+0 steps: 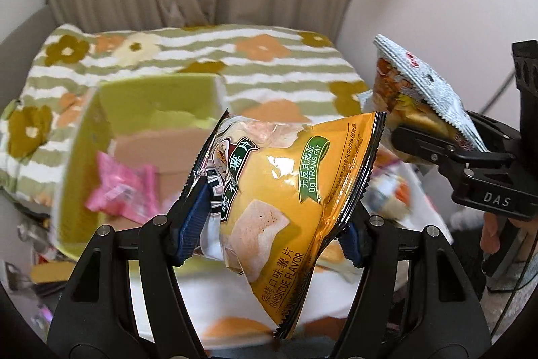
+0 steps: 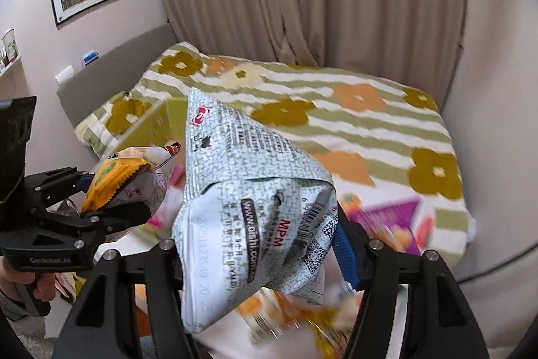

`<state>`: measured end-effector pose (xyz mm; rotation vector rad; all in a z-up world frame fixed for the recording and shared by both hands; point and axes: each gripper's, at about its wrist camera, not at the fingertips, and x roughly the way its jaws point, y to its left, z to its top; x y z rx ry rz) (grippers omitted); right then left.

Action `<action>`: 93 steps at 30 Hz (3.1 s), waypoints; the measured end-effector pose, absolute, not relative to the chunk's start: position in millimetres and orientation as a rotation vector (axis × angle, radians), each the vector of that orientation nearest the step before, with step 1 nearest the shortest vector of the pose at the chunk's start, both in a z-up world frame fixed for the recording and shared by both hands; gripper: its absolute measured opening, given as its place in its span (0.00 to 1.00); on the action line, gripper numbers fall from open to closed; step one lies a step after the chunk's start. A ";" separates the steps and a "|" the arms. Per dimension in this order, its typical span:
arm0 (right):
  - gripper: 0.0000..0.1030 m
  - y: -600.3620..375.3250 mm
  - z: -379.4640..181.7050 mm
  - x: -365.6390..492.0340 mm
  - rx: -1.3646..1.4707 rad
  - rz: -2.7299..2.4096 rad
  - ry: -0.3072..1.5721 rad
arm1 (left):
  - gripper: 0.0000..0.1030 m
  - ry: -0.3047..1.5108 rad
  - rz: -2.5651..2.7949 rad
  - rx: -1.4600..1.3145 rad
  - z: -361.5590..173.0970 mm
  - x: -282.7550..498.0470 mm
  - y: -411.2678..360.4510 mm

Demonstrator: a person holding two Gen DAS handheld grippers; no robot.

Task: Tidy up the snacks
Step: 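Lower both bags into the green box and open both tools, then move both tools back over the remaining snacks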

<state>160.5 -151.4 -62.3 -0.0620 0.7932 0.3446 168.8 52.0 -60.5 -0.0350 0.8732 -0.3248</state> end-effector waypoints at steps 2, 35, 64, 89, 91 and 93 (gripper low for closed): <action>0.58 -126.7 -59.7 180.2 -0.067 0.360 0.786 | 0.63 0.875 -0.293 -0.028 -58.6 192.1 78.0; 0.58 24.0 -117.8 346.5 0.050 0.446 0.955 | 0.95 1.086 -0.206 -0.043 -145.0 338.1 213.5; 0.98 37.3 -122.1 335.1 0.011 0.470 0.902 | 0.95 1.069 -0.120 -0.034 -136.6 295.1 222.7; 0.98 -48.7 -69.9 227.5 0.061 0.250 0.826 | 0.95 0.918 -0.289 0.060 -62.1 228.0 137.5; 0.98 -69.9 -67.4 212.4 0.068 0.230 0.813 | 0.95 0.915 -0.304 0.067 -61.9 217.8 117.2; 0.98 -91.7 -65.8 198.7 0.072 0.207 0.808 | 0.95 0.917 -0.317 0.063 -64.1 204.7 91.2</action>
